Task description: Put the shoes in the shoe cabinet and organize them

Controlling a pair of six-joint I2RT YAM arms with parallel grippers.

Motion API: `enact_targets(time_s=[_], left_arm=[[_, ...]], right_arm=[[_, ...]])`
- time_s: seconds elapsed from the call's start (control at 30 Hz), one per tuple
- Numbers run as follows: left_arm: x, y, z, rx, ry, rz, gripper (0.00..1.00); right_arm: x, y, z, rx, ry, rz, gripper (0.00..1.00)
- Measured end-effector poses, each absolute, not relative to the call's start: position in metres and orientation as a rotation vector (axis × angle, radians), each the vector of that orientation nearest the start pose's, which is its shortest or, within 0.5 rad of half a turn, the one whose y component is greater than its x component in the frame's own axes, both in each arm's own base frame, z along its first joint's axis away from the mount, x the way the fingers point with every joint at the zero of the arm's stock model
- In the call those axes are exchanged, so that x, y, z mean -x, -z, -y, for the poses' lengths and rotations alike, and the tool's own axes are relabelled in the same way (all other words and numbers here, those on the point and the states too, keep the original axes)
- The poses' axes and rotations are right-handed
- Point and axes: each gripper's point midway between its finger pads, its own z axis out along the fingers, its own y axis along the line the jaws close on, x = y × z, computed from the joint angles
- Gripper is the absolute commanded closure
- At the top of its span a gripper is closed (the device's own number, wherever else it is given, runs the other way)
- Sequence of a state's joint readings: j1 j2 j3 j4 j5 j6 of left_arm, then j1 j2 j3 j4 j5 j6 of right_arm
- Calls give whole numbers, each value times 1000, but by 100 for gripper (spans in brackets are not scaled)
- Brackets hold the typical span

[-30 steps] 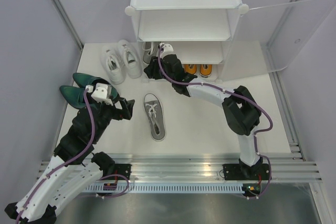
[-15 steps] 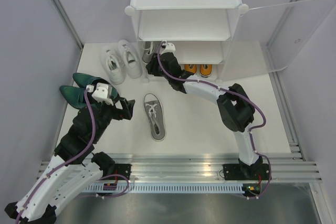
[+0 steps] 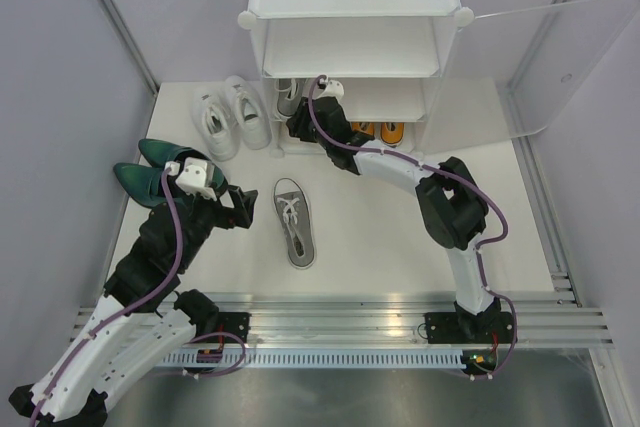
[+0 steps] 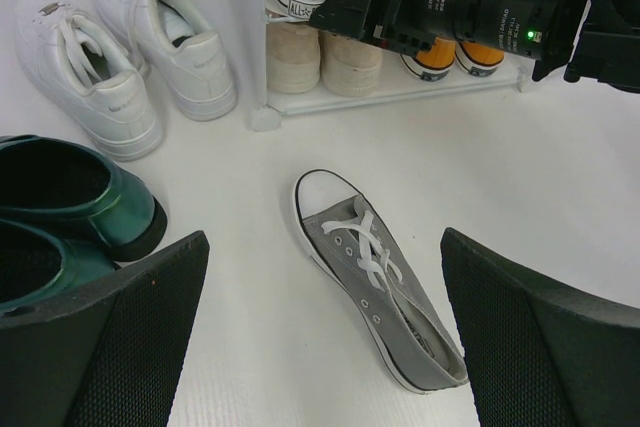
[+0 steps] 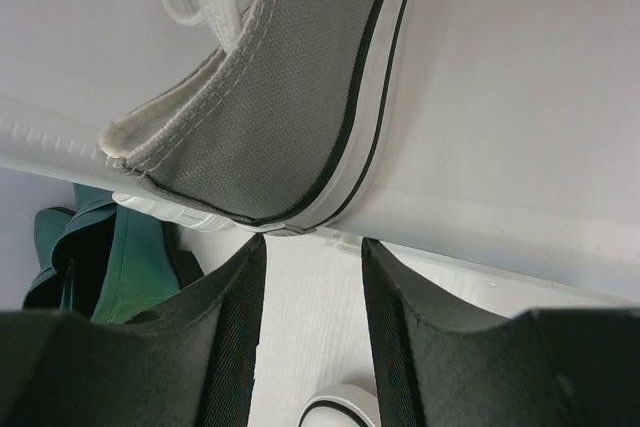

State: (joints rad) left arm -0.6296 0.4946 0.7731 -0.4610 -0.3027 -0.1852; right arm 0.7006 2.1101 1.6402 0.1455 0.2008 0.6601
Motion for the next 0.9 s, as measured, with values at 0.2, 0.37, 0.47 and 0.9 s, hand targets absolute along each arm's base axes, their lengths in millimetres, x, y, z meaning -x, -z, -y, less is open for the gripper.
enact_targets(time_s=[0.2,0.37,0.47,0.9], left_arm=[[-220,-279,105,-169,330,-1750,0],[-220,-279,105,-170,331,-1750,0],[-219,-279,106,-174,337,-1750,0],[-220,-279,105,-170,331,-1750,0]], right_arm=[[-487,-170,-398,-103,-751,-1948,54],[-479,-170,-379,-109,-711,-1926,51],[-465,-173,-365,-104,-674,-1916,47],[-335,-185,-370,94,-696,-1927,15]])
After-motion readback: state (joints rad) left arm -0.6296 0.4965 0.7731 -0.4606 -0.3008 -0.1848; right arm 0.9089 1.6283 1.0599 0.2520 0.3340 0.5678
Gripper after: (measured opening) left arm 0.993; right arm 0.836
